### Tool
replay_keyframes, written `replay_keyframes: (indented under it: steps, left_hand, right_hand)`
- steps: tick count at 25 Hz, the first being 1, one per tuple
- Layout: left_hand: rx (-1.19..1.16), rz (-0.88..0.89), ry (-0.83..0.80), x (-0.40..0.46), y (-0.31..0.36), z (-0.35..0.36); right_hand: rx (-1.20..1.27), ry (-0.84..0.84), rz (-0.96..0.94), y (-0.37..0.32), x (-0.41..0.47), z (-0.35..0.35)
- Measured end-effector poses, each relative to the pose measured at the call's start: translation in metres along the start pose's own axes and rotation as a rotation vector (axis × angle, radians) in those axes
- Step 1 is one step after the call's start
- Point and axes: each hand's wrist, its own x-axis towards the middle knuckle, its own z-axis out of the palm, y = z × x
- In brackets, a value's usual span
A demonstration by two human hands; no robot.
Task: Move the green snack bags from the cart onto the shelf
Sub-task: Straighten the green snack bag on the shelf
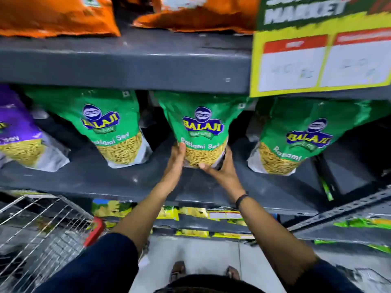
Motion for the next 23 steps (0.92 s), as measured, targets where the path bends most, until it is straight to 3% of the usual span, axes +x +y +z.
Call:
replay_keyframes:
  steps: [5, 8, 11, 12, 14, 17, 19, 23]
  left_hand:
    - [0.078, 0.052, -0.054, -0.005, -0.003, -0.024]
    - [0.080, 0.043, -0.064, -0.008, -0.013, -0.037]
    - [-0.046, 0.097, 0.264, -0.035, -0.038, -0.062]
    - [-0.122, 0.105, 0.389, -0.043, -0.046, -0.076]
    - [-0.180, 0.101, 0.584, -0.044, -0.052, -0.110]
    - [-0.158, 0.092, 0.694, -0.017, -0.041, -0.157]
    - [-0.158, 0.089, 0.599, 0.006, -0.031, -0.179]
    - [-0.061, 0.064, 0.262, 0.026, -0.029, -0.201]
  right_hand:
    - [0.005, 0.073, -0.021, -0.001, -0.011, 0.024]
    - [-0.006, 0.269, 0.014, -0.001, -0.028, 0.044]
    - [-0.001, 0.519, 0.018, 0.003, -0.067, 0.085]
    - [-0.049, 0.487, 0.007, 0.001, -0.080, 0.100]
    - [-0.169, 0.249, -0.007, -0.005, -0.086, 0.132]
    - [-0.245, -0.046, -0.056, -0.016, -0.052, 0.174]
    - [-0.181, -0.049, -0.024, -0.027, -0.017, 0.193]
    - [-0.161, -0.072, 0.082, -0.036, 0.029, 0.212]
